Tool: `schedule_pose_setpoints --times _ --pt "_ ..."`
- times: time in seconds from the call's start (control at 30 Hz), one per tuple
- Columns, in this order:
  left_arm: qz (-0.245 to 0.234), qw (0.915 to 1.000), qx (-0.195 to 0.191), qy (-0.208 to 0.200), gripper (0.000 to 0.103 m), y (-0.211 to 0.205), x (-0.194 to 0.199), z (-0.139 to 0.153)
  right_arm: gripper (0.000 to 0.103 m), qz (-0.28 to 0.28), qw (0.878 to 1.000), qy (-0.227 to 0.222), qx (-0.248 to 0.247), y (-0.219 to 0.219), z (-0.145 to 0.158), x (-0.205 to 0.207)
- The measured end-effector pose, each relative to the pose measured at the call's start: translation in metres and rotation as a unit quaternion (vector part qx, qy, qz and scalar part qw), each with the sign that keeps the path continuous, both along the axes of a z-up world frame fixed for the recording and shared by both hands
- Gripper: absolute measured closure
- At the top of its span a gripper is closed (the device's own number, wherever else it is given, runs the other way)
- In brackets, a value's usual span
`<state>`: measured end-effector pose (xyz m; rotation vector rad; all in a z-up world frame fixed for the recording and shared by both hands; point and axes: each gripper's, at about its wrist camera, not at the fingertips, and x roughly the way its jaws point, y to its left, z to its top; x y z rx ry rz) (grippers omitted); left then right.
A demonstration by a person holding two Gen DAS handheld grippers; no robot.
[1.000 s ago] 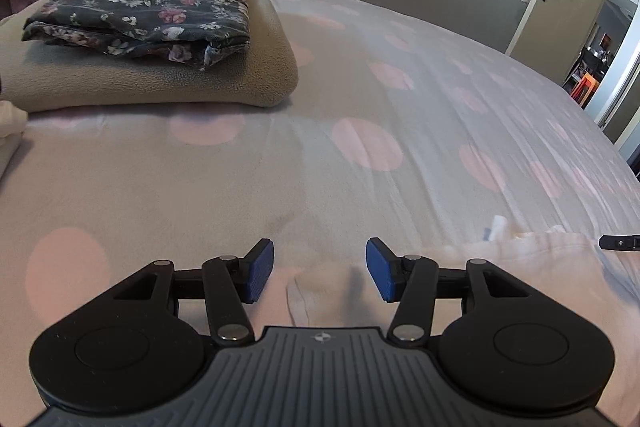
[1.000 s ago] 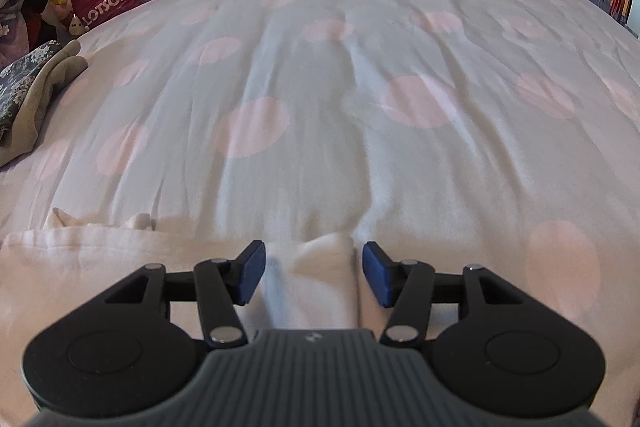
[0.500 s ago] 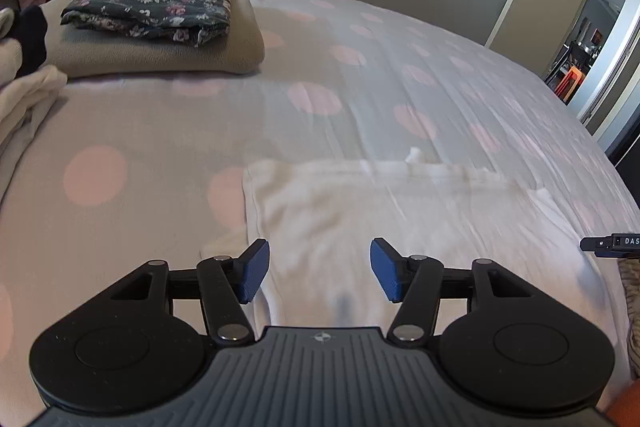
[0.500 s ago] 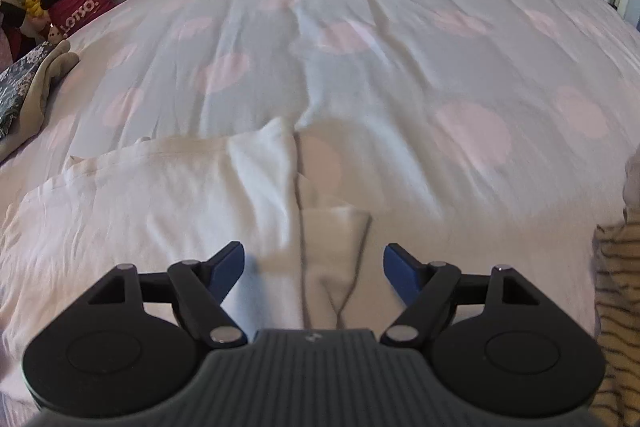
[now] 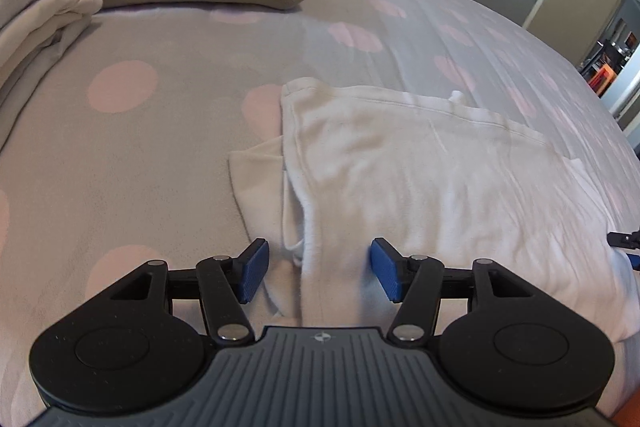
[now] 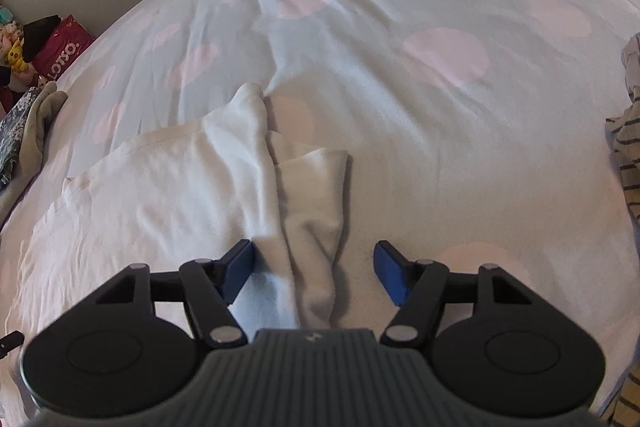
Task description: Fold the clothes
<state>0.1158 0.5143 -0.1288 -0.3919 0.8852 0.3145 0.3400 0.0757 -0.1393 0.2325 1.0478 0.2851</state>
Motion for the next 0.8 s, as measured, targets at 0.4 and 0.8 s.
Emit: schedule_pose_setpoints --times 0.4,0.8 --pt "-0.001 0.9999 -0.004 -0.012 0.043 0.004 -0.005 -0.005 0.087 0.016 0.998 -0.001 -0.052 0.035 0.024 -0.012" --pt "-0.007 0.9997 0.020 -0.013 0.044 0.008 -0.011 0.009 0.088 0.076 0.997 -0.008 0.002 0.086 0.099 -0.040"
